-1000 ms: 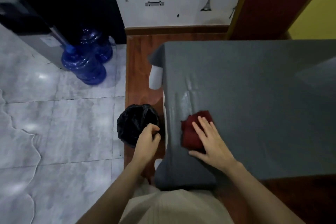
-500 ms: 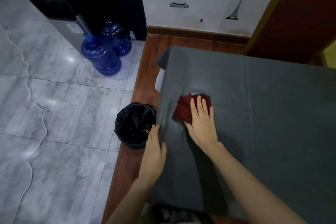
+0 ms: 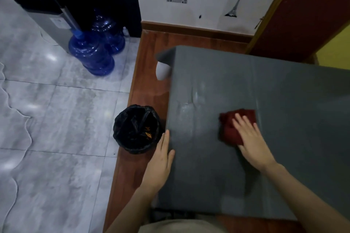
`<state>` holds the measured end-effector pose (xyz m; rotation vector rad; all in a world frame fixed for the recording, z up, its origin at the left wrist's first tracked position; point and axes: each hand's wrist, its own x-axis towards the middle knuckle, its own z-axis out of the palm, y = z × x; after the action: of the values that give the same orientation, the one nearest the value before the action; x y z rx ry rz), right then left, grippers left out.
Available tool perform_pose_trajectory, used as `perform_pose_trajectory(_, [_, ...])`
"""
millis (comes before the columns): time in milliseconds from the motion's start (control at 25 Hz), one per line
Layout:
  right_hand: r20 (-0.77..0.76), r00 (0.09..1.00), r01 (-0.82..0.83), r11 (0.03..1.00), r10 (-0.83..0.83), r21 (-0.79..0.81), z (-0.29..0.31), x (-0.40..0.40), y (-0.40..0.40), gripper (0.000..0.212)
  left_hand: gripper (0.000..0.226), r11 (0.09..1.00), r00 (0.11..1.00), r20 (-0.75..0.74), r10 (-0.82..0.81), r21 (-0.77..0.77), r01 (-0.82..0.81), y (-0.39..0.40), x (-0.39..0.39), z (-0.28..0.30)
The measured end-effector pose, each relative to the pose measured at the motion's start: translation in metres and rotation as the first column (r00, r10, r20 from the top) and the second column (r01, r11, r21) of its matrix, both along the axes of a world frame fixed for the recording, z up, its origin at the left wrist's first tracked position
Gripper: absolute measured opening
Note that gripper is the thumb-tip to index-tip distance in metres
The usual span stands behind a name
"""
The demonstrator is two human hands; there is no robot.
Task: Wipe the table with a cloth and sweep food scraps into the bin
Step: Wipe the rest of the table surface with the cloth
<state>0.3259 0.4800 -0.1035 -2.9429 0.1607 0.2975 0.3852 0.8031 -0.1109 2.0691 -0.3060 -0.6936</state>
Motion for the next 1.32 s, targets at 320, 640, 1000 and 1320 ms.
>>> perform_pose_trajectory(320, [0.072,0.871,0.466,0.863,-0.486,0.193,-0.011,0.123,0.146,0.067,0.062,0.998,0.999,-0.037,-0.035,-0.054,0.033,0.024,0.015,-0.002])
perform_pose_trajectory(640, [-0.017,0.998,-0.057,0.993,0.06,0.106,0.004,0.034,0.023,0.096,0.059,0.97,0.915,0.324,-0.24,0.126,0.209,0.021,0.027,-0.005])
perform_pose_trajectory(1000, [0.049,0.745,0.665,0.746,-0.666,0.033,-0.016,-0.052,-0.012,0.064,0.05,0.847,0.66,0.531,-0.531,0.347,0.402,-0.065,-0.004,-0.009])
perform_pose_trajectory(1320, [0.116,0.987,-0.102,0.988,0.115,-0.118,-0.004,-0.028,-0.029,0.09,0.052,0.932,0.789,0.539,-0.295,0.345,0.113,-0.127,-0.002,-0.005])
